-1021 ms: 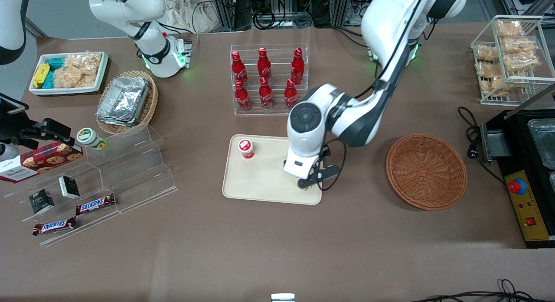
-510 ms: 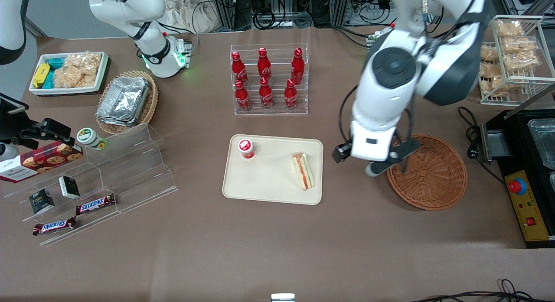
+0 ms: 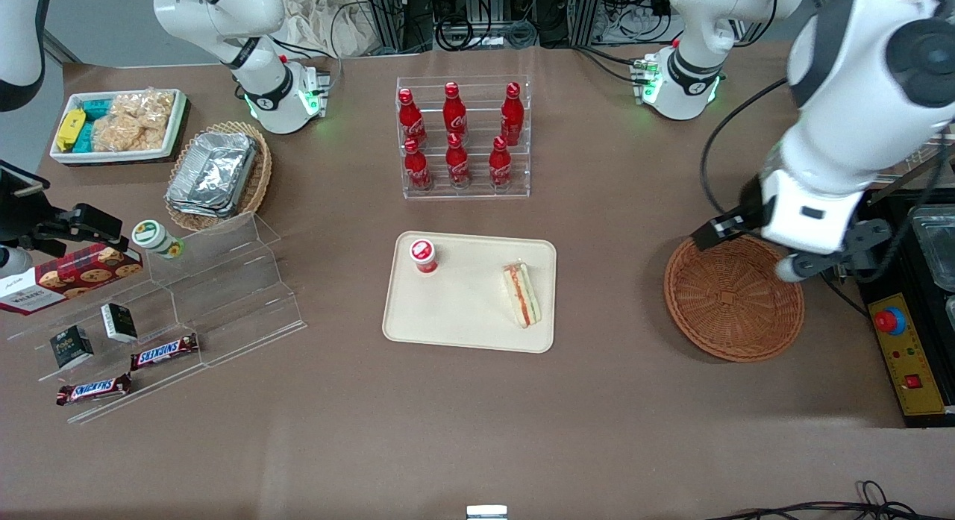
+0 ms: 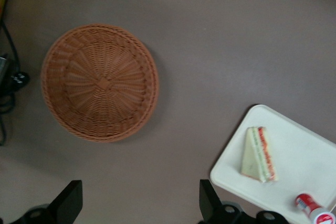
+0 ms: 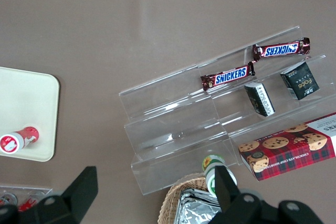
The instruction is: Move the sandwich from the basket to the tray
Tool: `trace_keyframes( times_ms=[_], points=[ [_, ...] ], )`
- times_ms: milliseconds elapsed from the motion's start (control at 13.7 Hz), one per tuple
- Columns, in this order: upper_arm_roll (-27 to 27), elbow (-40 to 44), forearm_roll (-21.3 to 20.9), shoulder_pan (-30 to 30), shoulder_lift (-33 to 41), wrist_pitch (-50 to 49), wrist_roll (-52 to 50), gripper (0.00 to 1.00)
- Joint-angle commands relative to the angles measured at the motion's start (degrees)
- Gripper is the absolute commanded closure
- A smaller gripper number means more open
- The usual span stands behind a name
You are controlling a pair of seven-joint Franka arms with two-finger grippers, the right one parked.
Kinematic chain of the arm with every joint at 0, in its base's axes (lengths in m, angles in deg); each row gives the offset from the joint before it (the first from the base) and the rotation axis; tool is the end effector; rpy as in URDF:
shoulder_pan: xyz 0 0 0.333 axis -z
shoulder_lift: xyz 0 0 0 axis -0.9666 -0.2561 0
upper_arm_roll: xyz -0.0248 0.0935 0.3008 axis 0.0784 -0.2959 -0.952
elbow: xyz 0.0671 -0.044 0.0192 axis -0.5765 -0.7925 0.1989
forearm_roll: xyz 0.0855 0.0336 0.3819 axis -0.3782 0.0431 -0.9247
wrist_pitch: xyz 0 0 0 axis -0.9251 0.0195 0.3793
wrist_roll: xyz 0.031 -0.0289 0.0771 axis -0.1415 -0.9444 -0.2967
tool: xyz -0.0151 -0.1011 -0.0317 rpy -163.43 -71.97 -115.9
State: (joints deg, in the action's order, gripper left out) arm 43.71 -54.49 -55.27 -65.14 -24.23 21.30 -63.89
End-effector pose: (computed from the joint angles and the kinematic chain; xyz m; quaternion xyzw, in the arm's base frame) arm 0.5805 -0.1315 0.5875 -0.9818 -0.1896 -0.0098 0.0080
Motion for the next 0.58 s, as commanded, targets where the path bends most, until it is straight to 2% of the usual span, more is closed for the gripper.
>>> trace_keyframes(
  times_ms=[0,146,510],
  points=[
    [0.67,-6.19,1.31,-4.90,5.86,-0.04,9.14,0.00],
    [-0.29,-7.78,2.19,-7.02,8.24,-1.00,15.30,0.00],
    [-5.82,-13.14,2.28,-7.21,14.38,-1.36,28.49,0.00]
  ],
)
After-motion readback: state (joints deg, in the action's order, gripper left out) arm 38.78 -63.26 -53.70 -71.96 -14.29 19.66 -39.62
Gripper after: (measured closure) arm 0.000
